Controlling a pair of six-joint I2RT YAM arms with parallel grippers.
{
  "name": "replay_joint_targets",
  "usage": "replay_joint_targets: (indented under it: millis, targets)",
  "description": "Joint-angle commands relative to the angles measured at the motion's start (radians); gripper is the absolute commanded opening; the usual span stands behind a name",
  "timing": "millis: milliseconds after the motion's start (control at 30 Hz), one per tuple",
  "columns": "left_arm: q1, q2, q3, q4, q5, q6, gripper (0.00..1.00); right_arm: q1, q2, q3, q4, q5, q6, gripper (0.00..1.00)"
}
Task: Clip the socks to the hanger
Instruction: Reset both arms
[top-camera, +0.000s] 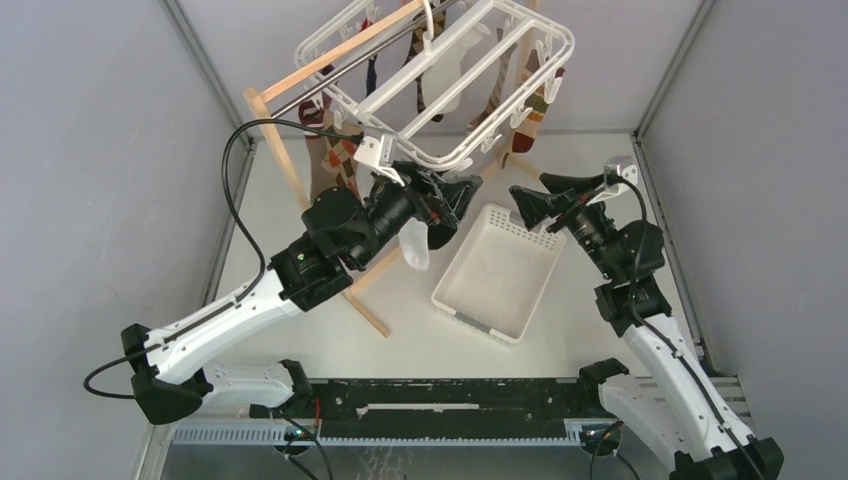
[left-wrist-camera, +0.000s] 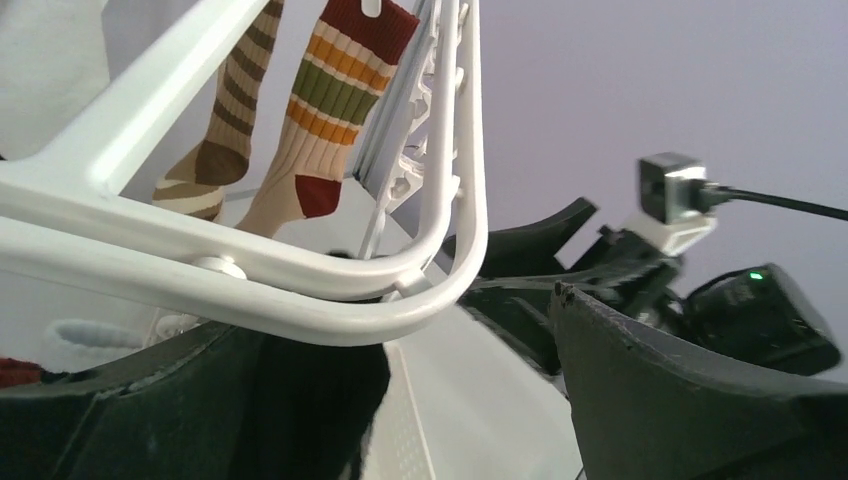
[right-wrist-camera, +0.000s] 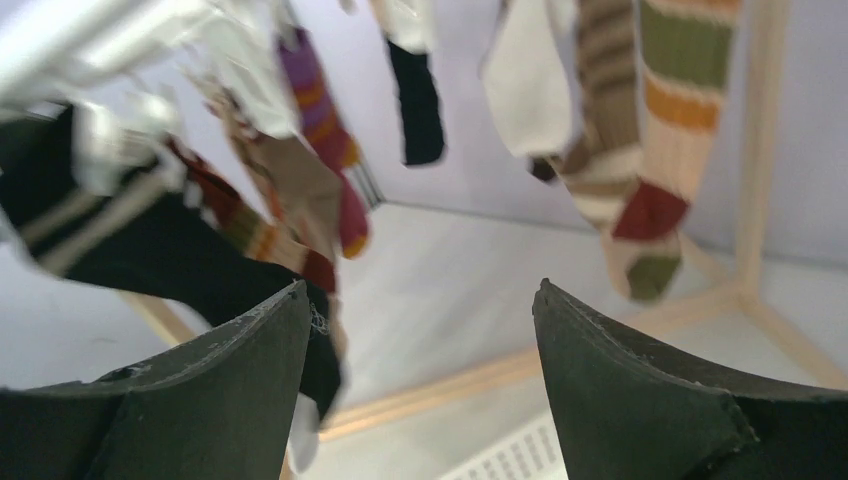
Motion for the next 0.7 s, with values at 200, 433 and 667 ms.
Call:
replay_joint_targets:
  millis: [200,433,667]
  targets:
    - [0.012,-0.026,-0.009,-0.104,-0.003,0.025,1.0,-0.006,0.085,-0.158,-0.038,0.103,0.038,0.86]
    - [0.014,-0.12,-0.102,-0.138,-0.081,0.065,1.0,0.061,0.157,-0.187,-0.041,0.166,0.026,0.84]
    - [0.014,-0.2,-0.215,-0.135,-0.091,0.063,1.0,0.109,0.154,-0.209,-0.064,0.217,0.015,0.84]
